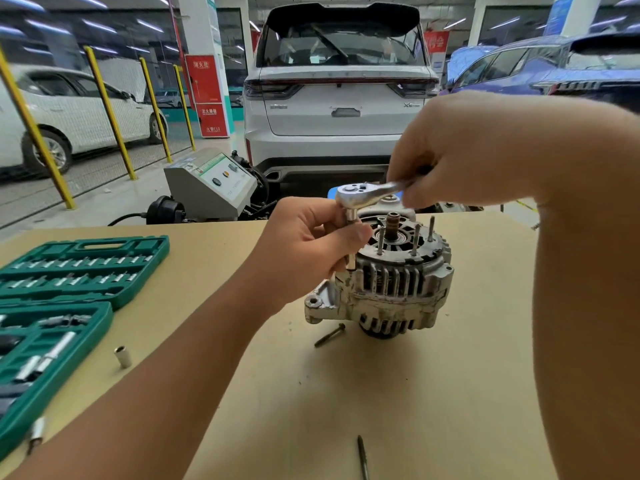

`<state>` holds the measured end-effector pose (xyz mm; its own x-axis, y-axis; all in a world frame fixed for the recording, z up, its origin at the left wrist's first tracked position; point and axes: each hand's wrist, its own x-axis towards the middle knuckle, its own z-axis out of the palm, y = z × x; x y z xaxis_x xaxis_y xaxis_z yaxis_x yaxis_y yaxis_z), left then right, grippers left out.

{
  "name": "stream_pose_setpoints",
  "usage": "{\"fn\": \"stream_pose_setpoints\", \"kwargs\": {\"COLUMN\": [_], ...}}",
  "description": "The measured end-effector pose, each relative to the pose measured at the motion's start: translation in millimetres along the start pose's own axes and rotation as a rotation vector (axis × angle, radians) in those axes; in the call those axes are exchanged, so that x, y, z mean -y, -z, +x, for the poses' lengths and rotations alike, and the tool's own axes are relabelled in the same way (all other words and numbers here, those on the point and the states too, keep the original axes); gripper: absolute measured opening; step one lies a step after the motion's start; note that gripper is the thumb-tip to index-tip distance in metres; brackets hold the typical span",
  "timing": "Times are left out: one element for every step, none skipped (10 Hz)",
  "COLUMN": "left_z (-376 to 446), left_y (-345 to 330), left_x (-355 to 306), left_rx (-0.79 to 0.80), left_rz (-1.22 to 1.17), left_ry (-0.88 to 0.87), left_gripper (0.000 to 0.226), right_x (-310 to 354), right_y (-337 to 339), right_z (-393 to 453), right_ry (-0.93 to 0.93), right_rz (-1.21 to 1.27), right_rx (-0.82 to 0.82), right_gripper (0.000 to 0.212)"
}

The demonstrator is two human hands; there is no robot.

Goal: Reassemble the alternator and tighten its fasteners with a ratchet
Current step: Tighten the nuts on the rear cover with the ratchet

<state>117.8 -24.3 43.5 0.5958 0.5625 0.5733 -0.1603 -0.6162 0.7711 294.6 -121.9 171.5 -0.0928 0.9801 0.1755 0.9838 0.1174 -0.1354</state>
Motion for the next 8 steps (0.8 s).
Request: {"fn": "stream_pose_setpoints", "kwargs": {"left_z": [-3, -2, -1, -4, -2, 0, -2, -1], "left_y": [-6, -3, -1, -9, -4, 1, -5, -3], "left_x": [0, -1, -1, -2, -1, -1, -1, -1], "left_rx": [-0.064, -0.044, -0.029, -0.115, -0.070, -0.025, -0.081, -0.053], "left_rz": [0.020, 0.025, 0.014, 0.053, 0.063, 0.031, 0.029, 0.035], "left_ry": [-0.054, -0.042, -0.027, -0.062, -0.053, -0.028, -0.039, -0.029], "left_gripper": [0.009, 0.007, 0.007, 0.006, 0.007, 0.007, 0.009, 0.008], "right_x": [4, 13, 17, 21, 14, 14, 27, 22], "right_y": [-5, 1, 8, 10, 6, 3, 8, 7], "right_z": [-6, -14, -10, -20, -17, -13, -23, -16], "right_ry": [-0.005, -0.030, -0.020, 0.000, -0.047, -0.090, -0.061, -0.106], "right_rz": [0.155, 0.206, 0.137, 0.149, 0.138, 0.022, 0.087, 0.058], "right_rx": [0.018, 0.108, 0.087, 0.164, 0.051, -0.057, 0.145, 0.028], "right_gripper": [0.020, 0.028, 0.019, 0.042, 0.024, 0.015, 0.030, 0.018]}}
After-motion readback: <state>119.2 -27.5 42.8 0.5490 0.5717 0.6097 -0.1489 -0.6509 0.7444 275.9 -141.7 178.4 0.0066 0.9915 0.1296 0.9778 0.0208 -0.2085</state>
